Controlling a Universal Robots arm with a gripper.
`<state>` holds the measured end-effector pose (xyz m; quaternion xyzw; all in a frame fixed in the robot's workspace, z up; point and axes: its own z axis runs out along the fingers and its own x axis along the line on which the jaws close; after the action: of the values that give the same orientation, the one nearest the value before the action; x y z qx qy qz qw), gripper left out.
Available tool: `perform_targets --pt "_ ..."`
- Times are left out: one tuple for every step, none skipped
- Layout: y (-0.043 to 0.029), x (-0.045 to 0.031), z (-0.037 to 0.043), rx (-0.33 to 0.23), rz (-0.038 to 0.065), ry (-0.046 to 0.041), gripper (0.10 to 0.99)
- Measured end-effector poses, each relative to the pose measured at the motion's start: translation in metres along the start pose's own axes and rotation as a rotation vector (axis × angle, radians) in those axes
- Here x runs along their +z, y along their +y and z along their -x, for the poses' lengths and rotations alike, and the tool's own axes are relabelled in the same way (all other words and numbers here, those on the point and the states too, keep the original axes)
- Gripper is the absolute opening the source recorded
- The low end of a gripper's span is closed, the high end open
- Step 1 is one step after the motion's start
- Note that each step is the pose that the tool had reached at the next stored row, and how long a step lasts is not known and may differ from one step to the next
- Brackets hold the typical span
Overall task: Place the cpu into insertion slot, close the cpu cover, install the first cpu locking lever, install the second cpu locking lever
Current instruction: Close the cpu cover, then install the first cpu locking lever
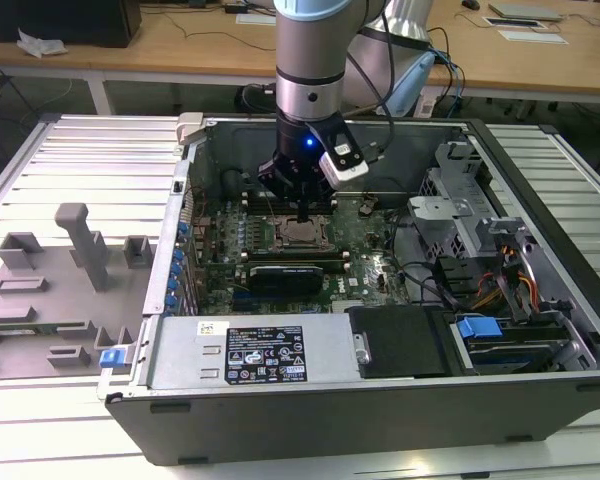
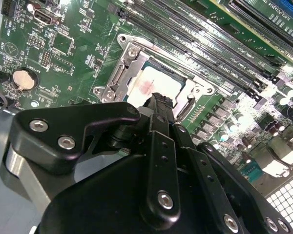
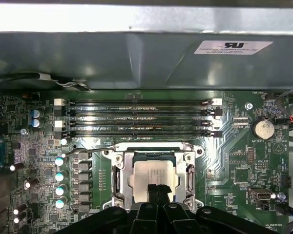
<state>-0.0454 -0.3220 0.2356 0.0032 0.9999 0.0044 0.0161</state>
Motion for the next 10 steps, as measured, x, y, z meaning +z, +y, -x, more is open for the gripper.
perform_targets --pt "0.0 -0.0001 0.0 0.0 0.0 0.0 0.106" --pt "0.0 -0.0002 0.0 0.0 0.0 0.0 0.106" --pt "0.0 -0.0003 0.0 0.0 0.0 0.0 0.106" --pt "0.0 -0.0004 0.0 0.0 0.0 0.0 0.106" --pt "0.0 -0.0005 0.0 0.0 0.0 0.0 0.106" --pt "0.0 -0.0006 0.0 0.0 0.0 0.0 0.106" --pt "0.0 -0.0006 0.0 0.0 0.0 0.0 0.106" --pt "0.0 -0.0007 0.0 0.0 0.0 0.0 0.106" --pt "0.0 -0.0007 0.0 0.0 0.0 0.0 0.106" --pt "0.0 -0.0008 0.0 0.0 0.0 0.0 0.106"
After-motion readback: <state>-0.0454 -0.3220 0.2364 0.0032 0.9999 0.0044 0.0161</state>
